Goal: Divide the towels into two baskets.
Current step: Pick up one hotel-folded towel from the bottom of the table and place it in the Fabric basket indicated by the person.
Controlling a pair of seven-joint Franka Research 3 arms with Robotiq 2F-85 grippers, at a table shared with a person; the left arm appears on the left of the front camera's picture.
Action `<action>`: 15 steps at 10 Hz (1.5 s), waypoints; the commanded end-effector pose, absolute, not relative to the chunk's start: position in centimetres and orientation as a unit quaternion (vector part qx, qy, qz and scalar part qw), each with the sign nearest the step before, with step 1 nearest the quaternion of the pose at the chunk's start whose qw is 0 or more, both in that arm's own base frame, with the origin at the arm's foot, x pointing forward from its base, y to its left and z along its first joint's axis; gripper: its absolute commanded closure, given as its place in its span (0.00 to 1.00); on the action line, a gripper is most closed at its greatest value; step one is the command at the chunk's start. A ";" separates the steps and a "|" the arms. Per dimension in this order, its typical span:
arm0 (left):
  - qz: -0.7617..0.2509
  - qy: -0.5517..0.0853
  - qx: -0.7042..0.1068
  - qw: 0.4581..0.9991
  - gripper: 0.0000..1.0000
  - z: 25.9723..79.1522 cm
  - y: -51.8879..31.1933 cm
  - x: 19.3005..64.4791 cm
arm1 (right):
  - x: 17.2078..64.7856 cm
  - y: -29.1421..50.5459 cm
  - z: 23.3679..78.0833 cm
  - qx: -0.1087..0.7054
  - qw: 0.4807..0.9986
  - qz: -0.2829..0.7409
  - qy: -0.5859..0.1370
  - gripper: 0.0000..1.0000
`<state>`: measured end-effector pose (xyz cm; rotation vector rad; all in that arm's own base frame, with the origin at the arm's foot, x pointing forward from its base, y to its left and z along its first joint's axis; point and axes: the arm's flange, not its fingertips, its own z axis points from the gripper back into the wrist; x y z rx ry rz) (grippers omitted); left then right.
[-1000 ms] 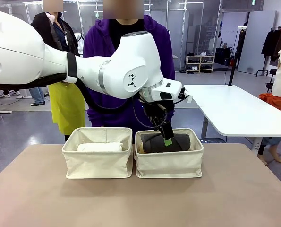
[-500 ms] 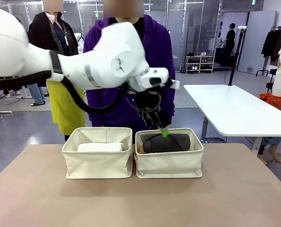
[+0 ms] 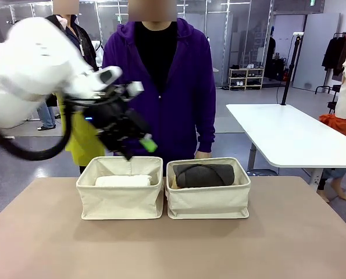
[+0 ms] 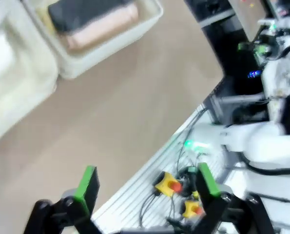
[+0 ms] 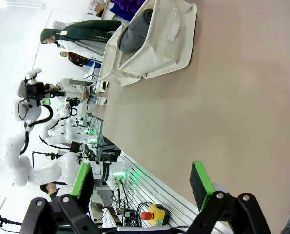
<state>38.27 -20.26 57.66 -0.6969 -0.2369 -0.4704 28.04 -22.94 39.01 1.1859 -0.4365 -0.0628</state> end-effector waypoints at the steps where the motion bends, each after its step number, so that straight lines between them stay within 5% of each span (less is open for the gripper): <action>1: -0.162 -0.168 -0.387 0.892 0.00 57.7 -12.0 32.5 | 27.8 -22.8 39.1 0.556 0.804 -0.027 -0.208 0.00; 6: 0.053 -0.250 -0.476 0.841 0.00 51.2 7.5 22.0 | 27.8 -22.8 39.1 0.556 0.804 -0.027 -0.208 0.00; 10: 0.179 -0.238 -0.518 0.802 0.00 44.1 13.1 21.0 | 27.8 -22.8 39.1 0.556 0.804 -0.027 -0.208 0.00; 11: 0.162 -0.247 -0.528 0.796 0.00 43.8 12.5 22.0 | 27.8 -22.8 39.1 0.556 0.804 -0.027 -0.208 0.00; 12: 0.180 -0.247 -0.515 0.801 0.00 49.7 18.5 22.5 | 27.8 -22.8 39.1 0.556 0.804 -0.027 -0.208 0.00; 15: 0.180 -0.247 -0.515 0.801 0.00 49.7 18.5 22.5 | 27.8 -22.8 39.1 0.556 0.804 -0.027 -0.208 0.00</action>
